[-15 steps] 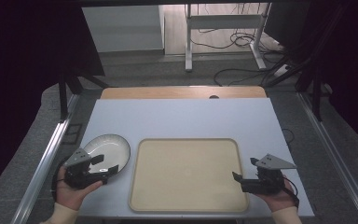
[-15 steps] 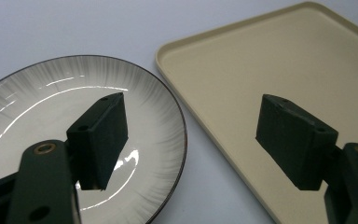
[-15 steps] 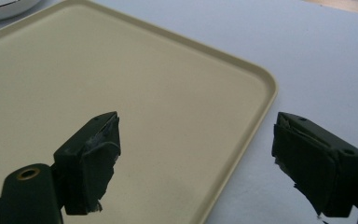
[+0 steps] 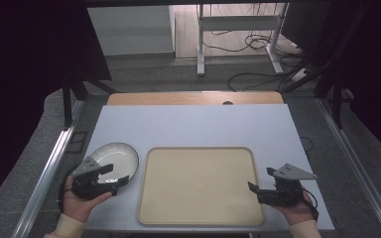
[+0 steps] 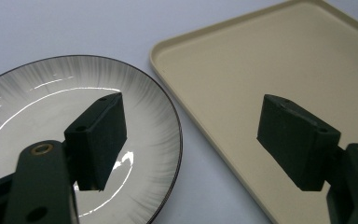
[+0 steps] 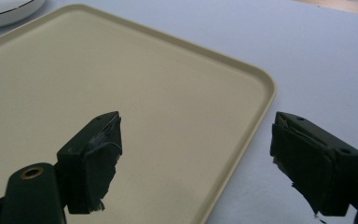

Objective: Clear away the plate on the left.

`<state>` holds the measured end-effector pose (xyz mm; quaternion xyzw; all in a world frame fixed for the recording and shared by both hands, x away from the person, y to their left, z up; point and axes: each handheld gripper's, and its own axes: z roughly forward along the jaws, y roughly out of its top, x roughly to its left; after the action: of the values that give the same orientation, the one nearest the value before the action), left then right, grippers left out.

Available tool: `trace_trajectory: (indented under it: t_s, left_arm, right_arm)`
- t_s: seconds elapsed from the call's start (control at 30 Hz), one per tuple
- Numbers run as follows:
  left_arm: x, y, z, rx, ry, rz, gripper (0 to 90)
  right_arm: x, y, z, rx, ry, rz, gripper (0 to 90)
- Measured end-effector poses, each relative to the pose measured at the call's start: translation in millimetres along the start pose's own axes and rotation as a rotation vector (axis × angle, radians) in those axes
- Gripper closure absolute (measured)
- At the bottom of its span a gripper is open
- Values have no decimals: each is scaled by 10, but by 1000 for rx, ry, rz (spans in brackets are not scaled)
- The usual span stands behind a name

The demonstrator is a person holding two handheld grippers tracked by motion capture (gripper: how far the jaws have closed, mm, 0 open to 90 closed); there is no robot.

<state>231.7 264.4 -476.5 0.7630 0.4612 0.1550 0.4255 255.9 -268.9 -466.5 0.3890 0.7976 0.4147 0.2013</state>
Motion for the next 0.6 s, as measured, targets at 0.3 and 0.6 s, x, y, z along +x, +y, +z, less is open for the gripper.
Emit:
trace_trajectory:
  t_s: [0.3,0.6]
  left_arm:
    - [14,-3,32,11,2,14,224]
    - [40,-18,11,7,12,-4,210]
  right_arm:
    - [-20,-5,20,0,-13,7,174]
    - [-14,13,47,-5,-18,9,177]
